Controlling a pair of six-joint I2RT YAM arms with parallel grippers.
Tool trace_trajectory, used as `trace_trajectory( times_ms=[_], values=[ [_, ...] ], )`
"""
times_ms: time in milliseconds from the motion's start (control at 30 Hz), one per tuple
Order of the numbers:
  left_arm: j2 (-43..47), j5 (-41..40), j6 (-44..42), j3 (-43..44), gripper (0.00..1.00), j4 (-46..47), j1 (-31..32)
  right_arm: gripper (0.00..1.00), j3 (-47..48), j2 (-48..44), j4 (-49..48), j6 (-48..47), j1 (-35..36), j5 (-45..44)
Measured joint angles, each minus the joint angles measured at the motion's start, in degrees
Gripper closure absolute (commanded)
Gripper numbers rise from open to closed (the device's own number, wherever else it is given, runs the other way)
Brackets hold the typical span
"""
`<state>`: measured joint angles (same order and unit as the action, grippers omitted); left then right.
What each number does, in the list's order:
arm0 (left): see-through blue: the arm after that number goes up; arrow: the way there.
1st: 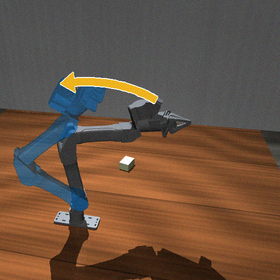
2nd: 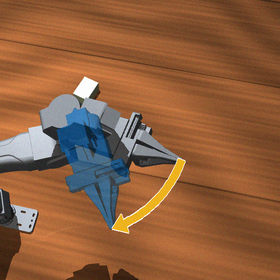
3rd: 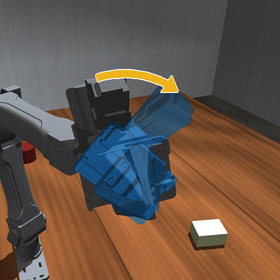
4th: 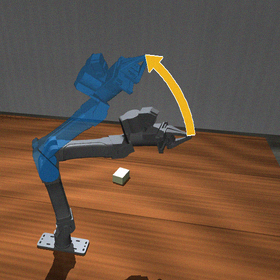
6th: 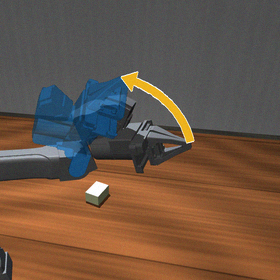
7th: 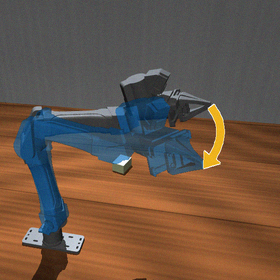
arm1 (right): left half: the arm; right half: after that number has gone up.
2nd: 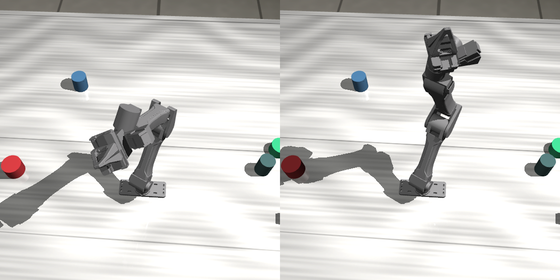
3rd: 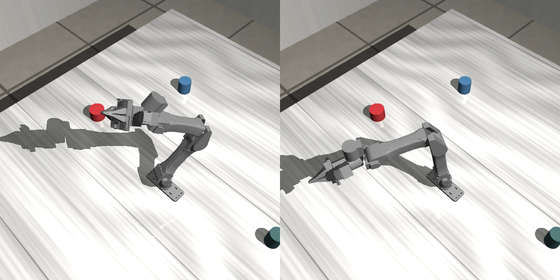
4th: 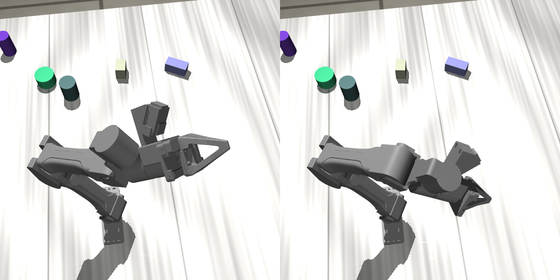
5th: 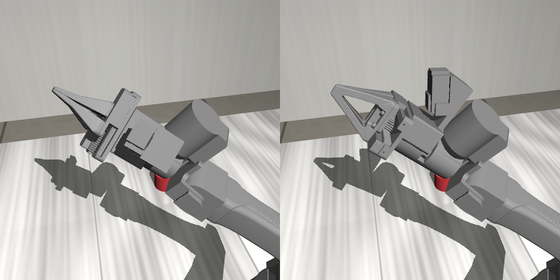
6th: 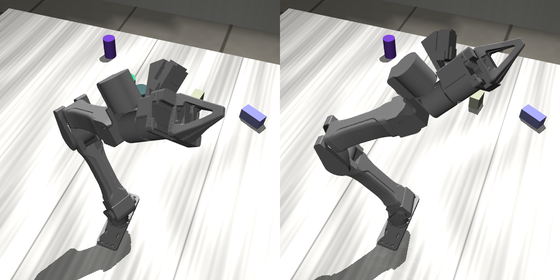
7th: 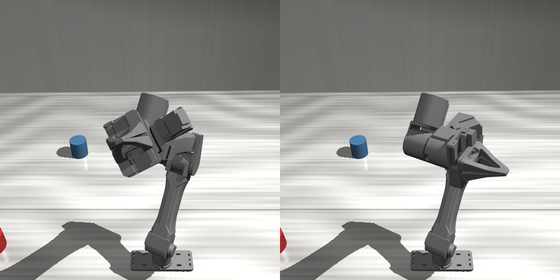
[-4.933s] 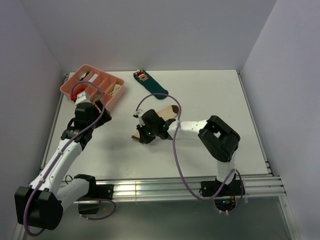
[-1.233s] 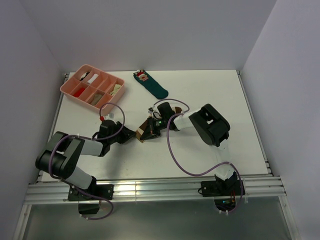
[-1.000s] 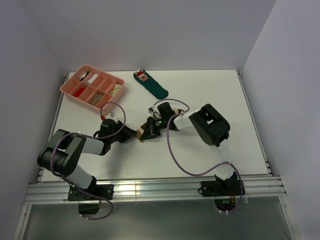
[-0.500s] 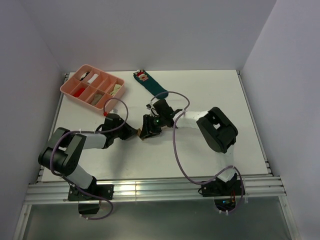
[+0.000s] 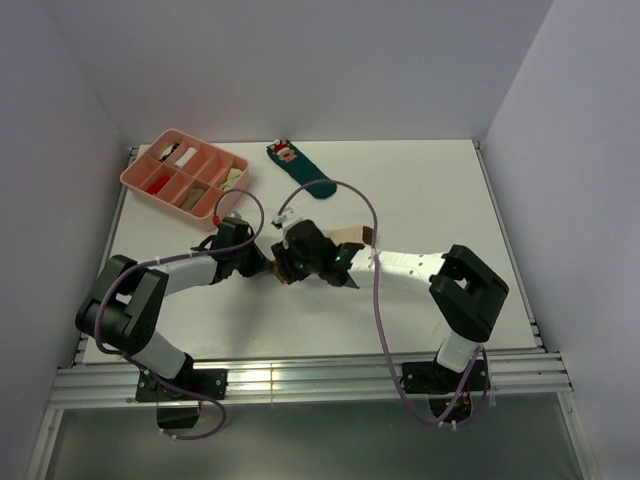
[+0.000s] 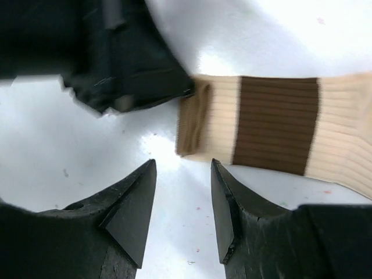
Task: Roll the socks
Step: Roll the sock at the center of the board.
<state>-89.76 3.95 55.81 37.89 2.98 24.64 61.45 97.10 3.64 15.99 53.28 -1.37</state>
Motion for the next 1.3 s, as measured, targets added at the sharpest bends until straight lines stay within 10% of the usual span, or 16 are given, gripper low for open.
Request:
trace_trajectory(
  times_ms=[333, 1067, 1300],
  values=[
    [-1.3, -0.1, -2.2, 3.7, 0.99, -5.9, 0.0, 0.53, -3.5, 4.4, -11.0, -10.6, 11.3, -13.9],
    [-1.9, 0.5, -4.1, 5.0, 0.99, -7.6, 0.0, 0.62, -4.1, 15.2, -23.2, -15.0, 11.9, -23.2],
    [-1.7, 0.1, -4.1, 5.3, 0.99, -8.5, 0.0, 0.96, -5.3, 16.1, -26.7, -12.7, 11.5, -25.1]
  ],
)
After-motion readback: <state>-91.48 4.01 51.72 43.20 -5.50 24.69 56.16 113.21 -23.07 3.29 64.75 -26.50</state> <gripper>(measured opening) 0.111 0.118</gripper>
